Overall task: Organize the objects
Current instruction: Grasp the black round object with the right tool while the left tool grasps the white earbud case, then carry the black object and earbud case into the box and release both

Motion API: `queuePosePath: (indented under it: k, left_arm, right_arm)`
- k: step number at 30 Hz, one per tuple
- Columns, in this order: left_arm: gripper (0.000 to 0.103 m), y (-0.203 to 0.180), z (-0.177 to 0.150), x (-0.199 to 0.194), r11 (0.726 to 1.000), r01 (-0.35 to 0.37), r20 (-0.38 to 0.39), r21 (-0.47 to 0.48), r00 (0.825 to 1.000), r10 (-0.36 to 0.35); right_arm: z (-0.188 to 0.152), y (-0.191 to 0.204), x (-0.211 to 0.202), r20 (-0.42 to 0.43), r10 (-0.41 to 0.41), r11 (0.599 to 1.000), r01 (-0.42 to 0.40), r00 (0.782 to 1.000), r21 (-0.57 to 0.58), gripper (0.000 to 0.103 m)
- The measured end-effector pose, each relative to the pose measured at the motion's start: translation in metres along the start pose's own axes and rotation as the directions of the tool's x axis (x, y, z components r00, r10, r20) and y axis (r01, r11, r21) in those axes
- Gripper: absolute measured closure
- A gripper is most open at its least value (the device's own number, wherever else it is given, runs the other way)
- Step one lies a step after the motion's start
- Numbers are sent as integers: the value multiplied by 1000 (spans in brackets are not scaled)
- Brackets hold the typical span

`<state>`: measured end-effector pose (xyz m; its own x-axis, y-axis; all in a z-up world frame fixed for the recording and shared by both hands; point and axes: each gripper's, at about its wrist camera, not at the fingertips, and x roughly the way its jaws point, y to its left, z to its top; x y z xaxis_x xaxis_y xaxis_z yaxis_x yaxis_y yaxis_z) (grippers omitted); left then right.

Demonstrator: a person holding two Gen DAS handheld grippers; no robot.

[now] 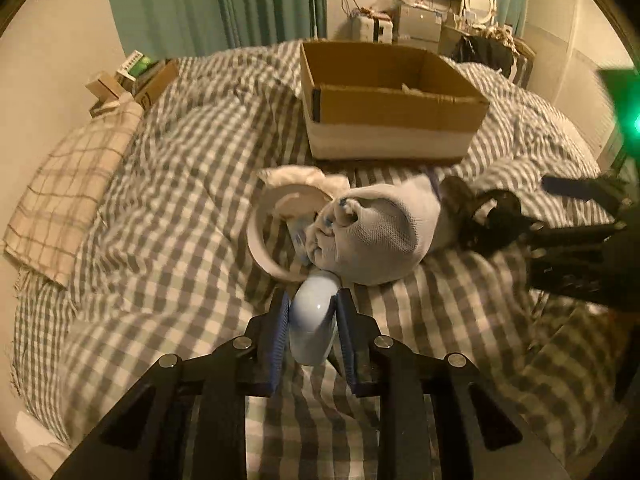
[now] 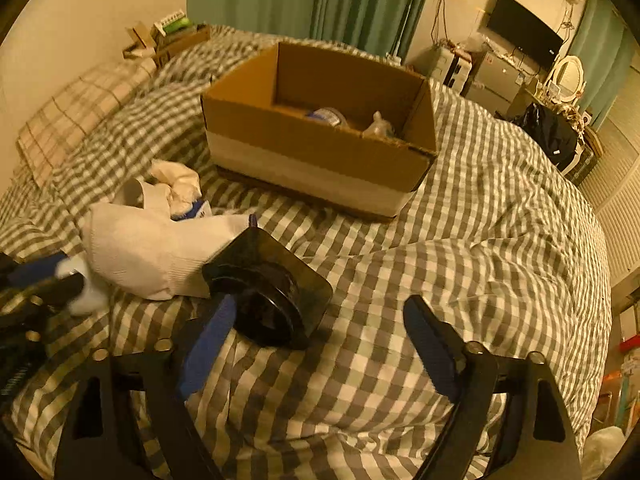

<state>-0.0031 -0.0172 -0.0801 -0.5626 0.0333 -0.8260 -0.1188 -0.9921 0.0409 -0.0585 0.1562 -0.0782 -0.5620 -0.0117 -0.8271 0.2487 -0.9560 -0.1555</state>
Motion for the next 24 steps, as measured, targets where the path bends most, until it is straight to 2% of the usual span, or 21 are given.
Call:
queuePosePath:
  k: [2,5,7,10,17,19,24]
  left_arm:
    - [79,3,5,-4,1000,6,11,-10,1000,-6]
    - [79,5,11,-9,1000,12,29,-20,1000,-12]
    - [79,5,14,-14,1000,12,42,-21,999,-11]
    - [79,7,18,-23,1000,15,64,-23,998,-14]
    - [80,5,33,-49,999,47,124,-20,991,-44]
    - [80,4,41,-55,997,75,135,-26,988,-71]
    - [80,-7,67,-67,996,86,179,7,980,-86]
  right_arm:
    - [1,2,8,-23,0,1000,0,1000,-4,36]
    - [1,5,16,-52,11,1000,-11,999,-11,57]
    - [0,5,18,-59,17,1000,-18,998,-15,85]
    - [-2,5,12,-39,10,1000,-10,999,-12,89]
    - [5,0,-29,38,12,1000,-12,999,-9,90]
    - [10,-1,-44,67,2,1000,-2,998,-12,90]
    - [28,-11,-78,138,-11,1000,13,990,-15,91]
